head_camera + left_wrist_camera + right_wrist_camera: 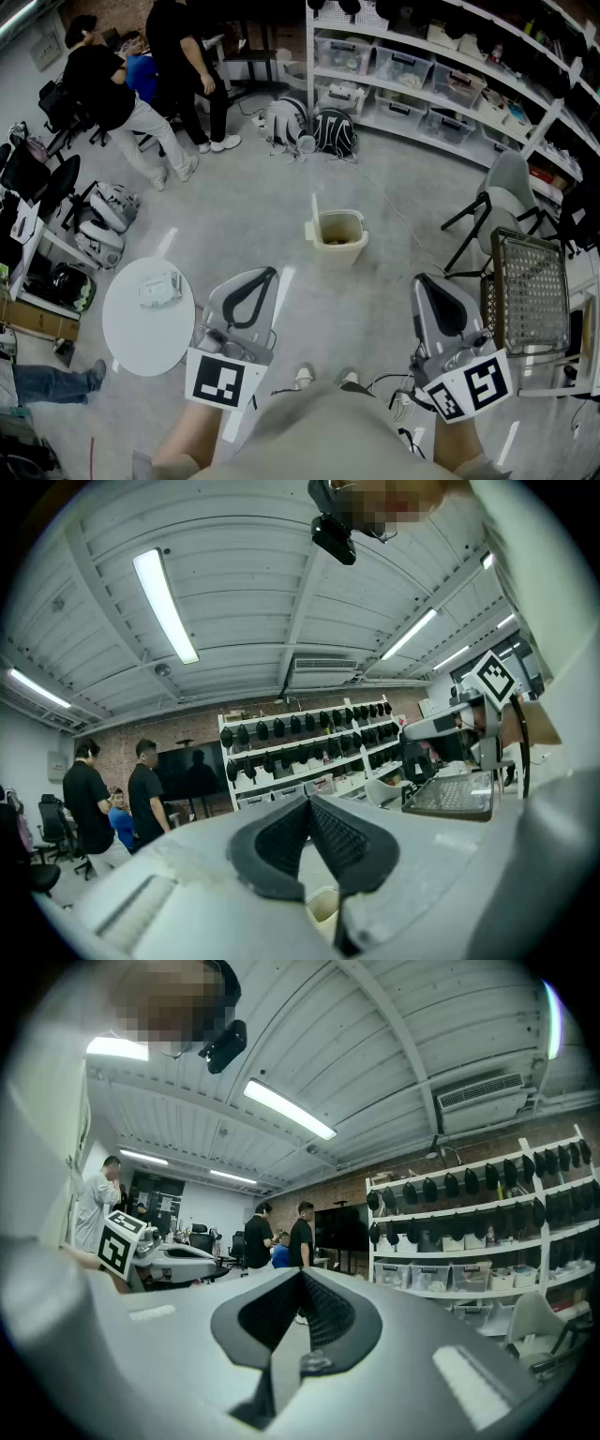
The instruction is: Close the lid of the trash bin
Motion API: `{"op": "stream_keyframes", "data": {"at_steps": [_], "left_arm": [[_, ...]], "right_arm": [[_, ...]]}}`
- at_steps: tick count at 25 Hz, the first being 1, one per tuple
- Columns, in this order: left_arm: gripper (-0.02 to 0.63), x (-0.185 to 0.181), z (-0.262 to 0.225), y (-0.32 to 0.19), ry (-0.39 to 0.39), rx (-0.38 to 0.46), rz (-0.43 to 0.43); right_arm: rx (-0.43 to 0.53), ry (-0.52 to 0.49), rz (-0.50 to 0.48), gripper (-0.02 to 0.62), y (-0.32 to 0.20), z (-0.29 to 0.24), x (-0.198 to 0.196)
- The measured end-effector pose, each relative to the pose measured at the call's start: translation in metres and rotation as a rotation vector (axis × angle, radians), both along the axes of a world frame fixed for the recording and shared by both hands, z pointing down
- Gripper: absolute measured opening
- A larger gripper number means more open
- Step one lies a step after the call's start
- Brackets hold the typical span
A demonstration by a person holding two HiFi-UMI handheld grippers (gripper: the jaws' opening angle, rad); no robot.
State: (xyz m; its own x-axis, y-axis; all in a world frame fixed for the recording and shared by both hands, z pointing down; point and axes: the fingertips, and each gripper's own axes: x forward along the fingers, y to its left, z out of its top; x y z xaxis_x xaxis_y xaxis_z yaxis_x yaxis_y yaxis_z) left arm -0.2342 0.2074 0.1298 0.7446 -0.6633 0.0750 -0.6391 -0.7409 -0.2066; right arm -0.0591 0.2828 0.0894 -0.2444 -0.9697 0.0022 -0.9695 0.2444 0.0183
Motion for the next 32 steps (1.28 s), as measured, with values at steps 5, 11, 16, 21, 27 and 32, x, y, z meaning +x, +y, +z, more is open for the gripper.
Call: {"op": "stream_keyframes", "data": {"at_steps": [5, 11, 16, 21, 27, 32], "left_arm": [[0.003, -0.002, 0.005, -0.003, 0.012, -0.011, -0.007], [0.003, -0.003, 0.007, -0.007, 0.012, -0.018, -0.007], [0.003, -0.015, 0.01, -0.012, 0.015, -0.035, -0.005], [0.003, -0.019, 0.016, -0.016, 0.01, -0.041, 0.014], [0.002, -0.006, 0.026, -0.032, 0.001, -0.077, 0.005], [0.003, 0.012, 0.036, -0.067, -0.056, -0.08, -0.038]], "right_arm": [[-0.017, -0.028, 0.026, 0.003, 0.0, 0.009, 0.005], [-0.024, -0.036, 0.037, 0.003, -0.005, 0.01, 0.01], [-0.037, -0.017, 0.063, 0.003, -0.007, 0.014, 0.006], [-0.048, -0.023, 0.094, 0.003, -0.002, 0.022, 0.005], [-0.083, -0.036, 0.09, 0.003, -0.02, 0.035, 0.021], [-0.106, -0.055, 0.054, 0.003, -0.06, 0.049, 0.043]]}}
